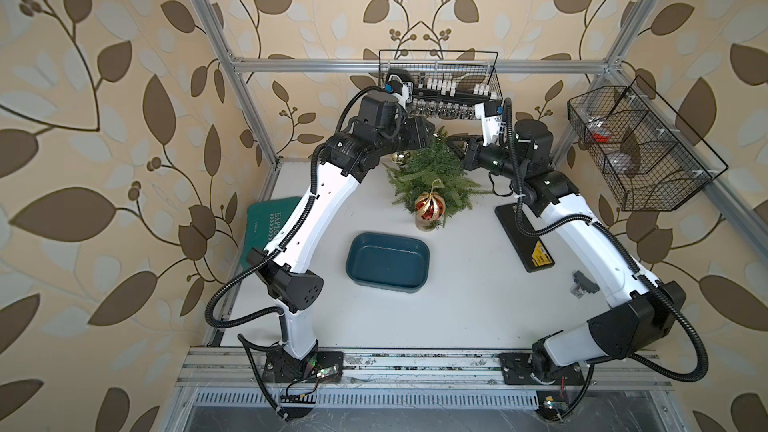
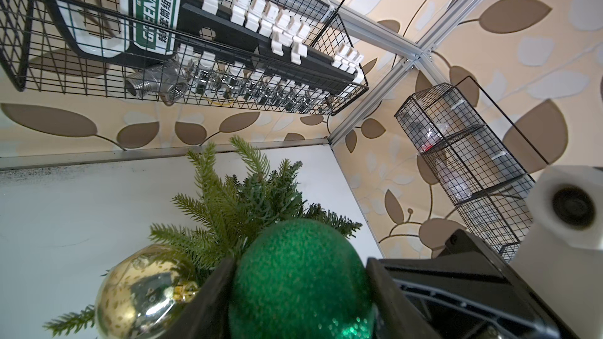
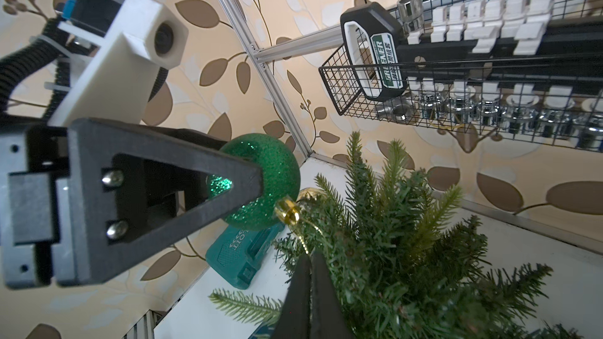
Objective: Decorate the small christmas tree with ornaments
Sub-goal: Hang an ornament on the christmas tree.
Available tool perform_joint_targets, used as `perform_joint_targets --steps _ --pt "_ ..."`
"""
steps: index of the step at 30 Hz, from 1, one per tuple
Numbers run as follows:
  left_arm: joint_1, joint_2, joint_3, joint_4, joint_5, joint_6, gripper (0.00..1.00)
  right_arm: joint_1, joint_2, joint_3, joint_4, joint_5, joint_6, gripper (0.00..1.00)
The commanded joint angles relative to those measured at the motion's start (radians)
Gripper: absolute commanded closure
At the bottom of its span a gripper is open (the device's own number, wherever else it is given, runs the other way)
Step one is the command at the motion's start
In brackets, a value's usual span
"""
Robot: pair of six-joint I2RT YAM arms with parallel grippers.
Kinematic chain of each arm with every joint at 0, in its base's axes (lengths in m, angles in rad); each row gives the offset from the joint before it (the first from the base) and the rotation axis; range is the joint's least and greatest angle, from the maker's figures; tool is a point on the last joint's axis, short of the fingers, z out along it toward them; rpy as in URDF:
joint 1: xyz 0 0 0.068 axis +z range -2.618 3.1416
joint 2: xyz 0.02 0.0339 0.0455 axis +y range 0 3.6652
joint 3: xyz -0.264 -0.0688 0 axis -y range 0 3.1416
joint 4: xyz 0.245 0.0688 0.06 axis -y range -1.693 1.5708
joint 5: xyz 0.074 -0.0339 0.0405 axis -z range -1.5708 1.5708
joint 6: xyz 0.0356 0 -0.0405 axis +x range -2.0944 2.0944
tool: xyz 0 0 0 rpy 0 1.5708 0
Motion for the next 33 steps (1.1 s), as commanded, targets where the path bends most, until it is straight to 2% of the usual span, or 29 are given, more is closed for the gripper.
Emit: perform_joint_targets --steps 1,22,33 --pt "0.002 -0.003 0.041 0.035 0.03 -0.012 0.44 0.003 0.011 0.032 -0.016 0.039 0.0 1.0" --pt "0.0 0.012 0.032 0.026 0.03 -0.019 0.44 -0.011 0.043 0.061 -0.036 0.102 0.03 1.0" --pt "0.0 -0.002 0.001 0.032 0.024 -0.019 0.42 -0.019 0.05 0.056 -0.03 0.091 0.044 1.0"
